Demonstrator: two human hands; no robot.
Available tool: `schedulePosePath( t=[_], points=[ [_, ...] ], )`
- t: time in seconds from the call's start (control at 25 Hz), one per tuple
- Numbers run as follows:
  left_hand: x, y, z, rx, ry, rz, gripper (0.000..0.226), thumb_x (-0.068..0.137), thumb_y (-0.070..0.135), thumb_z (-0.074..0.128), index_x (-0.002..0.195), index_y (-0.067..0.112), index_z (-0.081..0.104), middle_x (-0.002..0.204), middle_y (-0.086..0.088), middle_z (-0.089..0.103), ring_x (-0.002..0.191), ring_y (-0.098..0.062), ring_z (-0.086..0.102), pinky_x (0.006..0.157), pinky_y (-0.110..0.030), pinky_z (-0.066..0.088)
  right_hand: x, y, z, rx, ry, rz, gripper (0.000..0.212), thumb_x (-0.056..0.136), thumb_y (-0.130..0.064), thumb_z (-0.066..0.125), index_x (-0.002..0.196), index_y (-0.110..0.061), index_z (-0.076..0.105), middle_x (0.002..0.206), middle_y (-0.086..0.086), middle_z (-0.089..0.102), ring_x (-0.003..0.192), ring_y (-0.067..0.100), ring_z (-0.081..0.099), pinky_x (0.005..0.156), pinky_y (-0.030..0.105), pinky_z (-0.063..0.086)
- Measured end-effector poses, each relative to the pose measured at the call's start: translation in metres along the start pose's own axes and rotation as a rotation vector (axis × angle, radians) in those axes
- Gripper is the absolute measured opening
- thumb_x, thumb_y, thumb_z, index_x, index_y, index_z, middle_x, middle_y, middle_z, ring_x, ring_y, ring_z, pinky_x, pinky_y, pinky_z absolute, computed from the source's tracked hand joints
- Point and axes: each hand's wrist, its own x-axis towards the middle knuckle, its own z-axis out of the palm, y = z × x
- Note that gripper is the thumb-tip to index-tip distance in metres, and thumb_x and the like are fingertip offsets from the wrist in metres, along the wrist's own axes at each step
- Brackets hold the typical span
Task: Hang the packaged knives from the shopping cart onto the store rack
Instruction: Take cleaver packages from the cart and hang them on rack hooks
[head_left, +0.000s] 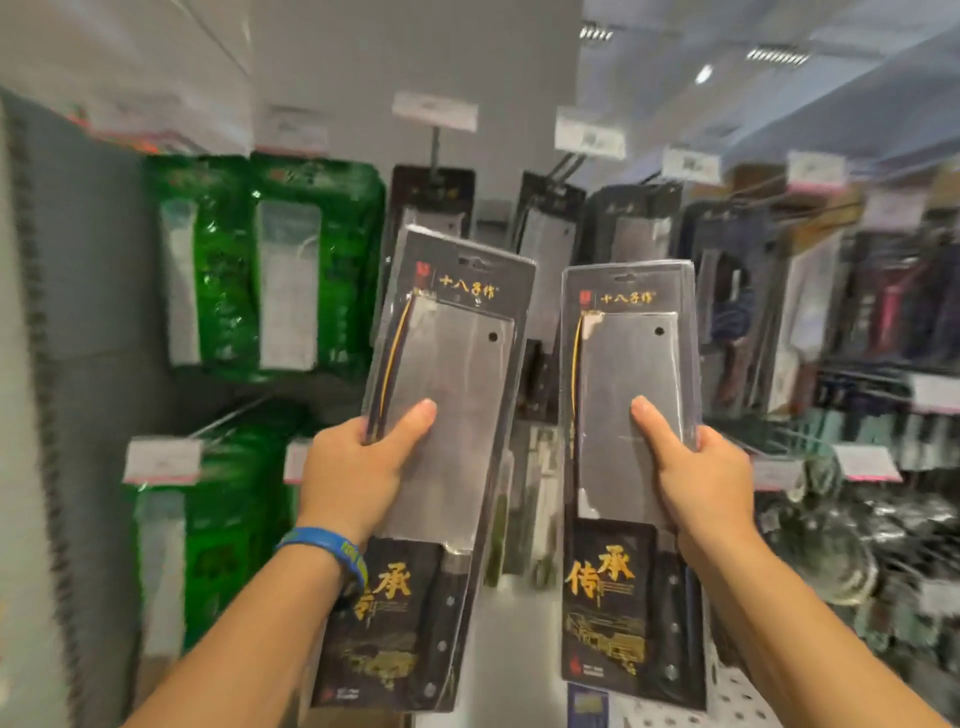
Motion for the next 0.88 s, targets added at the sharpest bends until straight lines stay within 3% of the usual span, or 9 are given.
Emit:
schedulePosePath(
  t=[0.04,0.12,0.24,0.36,0.44,0.52,0.72,0.88],
  points=[
    [0.01,0.004,0.016,0.011,-0.004,0.014,0.049,0.06,0.076,0.07,0.055,0.028,0.07,0.047,0.01,0.059,0.042,-0.003,0.051,0.05,-0.032,0.041,0.017,0.0,-0.007,0.002,0.014,-0.012,0.101,0.066,-0.09,0.062,0.099,0.005,0.065,0.105,0.019,0.072,0.094,0.037,0.069,0.085,0.06,0.055],
    [0.029,0.013,0.048,0.036,0.004,0.041,0.053,0.066,0.072,0.072,0.046,0.024,0.061,0.039,0.012,0.048,0.037,-0.003,0.042,0.05,-0.029,0.035,0.051,-0.003,-0.018,0.0,0.055,-0.06,0.092,0.07,-0.087,0.064,0.086,0.004,0.063,0.088,0.017,0.072,0.079,0.036,0.068,0.076,0.057,0.055],
    [0.058,0.027,0.082,0.063,0.062,0.085,0.068,0.07,0.072,0.07,0.039,0.015,0.047,0.035,0.011,0.041,0.033,-0.004,0.039,0.047,-0.03,0.031,0.095,-0.015,-0.02,0.013,0.072,-0.157,0.079,0.071,-0.086,0.063,0.088,-0.009,0.07,0.084,0.005,0.073,0.08,0.026,0.069,0.073,0.049,0.058],
    [0.082,0.043,0.108,0.1,0.112,0.13,0.07,0.068,0.079,0.064,0.047,0.023,0.027,0.034,0.009,0.033,0.034,-0.006,0.036,0.043,-0.028,0.026,0.136,-0.03,-0.009,0.0,0.079,-0.231,0.074,0.074,-0.081,0.066,0.08,-0.008,0.065,0.076,0.006,0.067,0.068,0.022,0.063,0.062,0.044,0.053],
    [0.097,0.051,0.12,0.118,0.129,0.136,0.069,0.069,0.082,0.06,0.051,0.024,0.027,0.034,0.009,0.033,0.034,-0.005,0.037,0.045,-0.029,0.026,0.155,-0.04,-0.002,-0.021,0.095,-0.274,0.071,0.076,-0.078,0.066,0.065,-0.011,0.048,0.061,0.002,0.048,0.055,0.017,0.044,0.052,0.039,0.036],
    [0.113,0.057,0.127,0.105,0.16,0.144,0.068,0.073,0.079,0.059,0.051,0.024,0.027,0.033,0.011,0.034,0.033,-0.003,0.038,0.046,-0.029,0.024,0.172,-0.049,0.004,-0.043,0.112,-0.305,0.071,0.077,-0.078,0.066,0.061,-0.016,0.035,0.059,0.0,0.034,0.053,0.016,0.033,0.052,0.038,0.028],
    [0.148,0.067,0.136,0.084,0.2,0.219,0.069,0.071,0.083,0.057,0.049,0.022,0.032,0.036,0.011,0.037,0.036,-0.004,0.038,0.047,-0.031,0.03,0.199,-0.062,0.006,0.052,0.195,-0.394,0.071,0.077,-0.075,0.068,0.059,-0.018,0.03,0.057,-0.003,0.026,0.051,0.012,0.025,0.05,0.035,0.022],
    [0.163,0.073,0.152,0.019,0.108,0.26,0.067,0.068,0.082,0.06,0.05,0.022,0.037,0.039,0.01,0.038,0.036,-0.005,0.036,0.039,-0.016,0.032,0.209,-0.074,0.007,0.076,0.216,-0.446,0.072,0.075,-0.077,0.069,0.059,-0.016,0.034,0.058,-0.001,0.03,0.05,0.01,0.026,0.049,0.033,0.022]
  ],
)
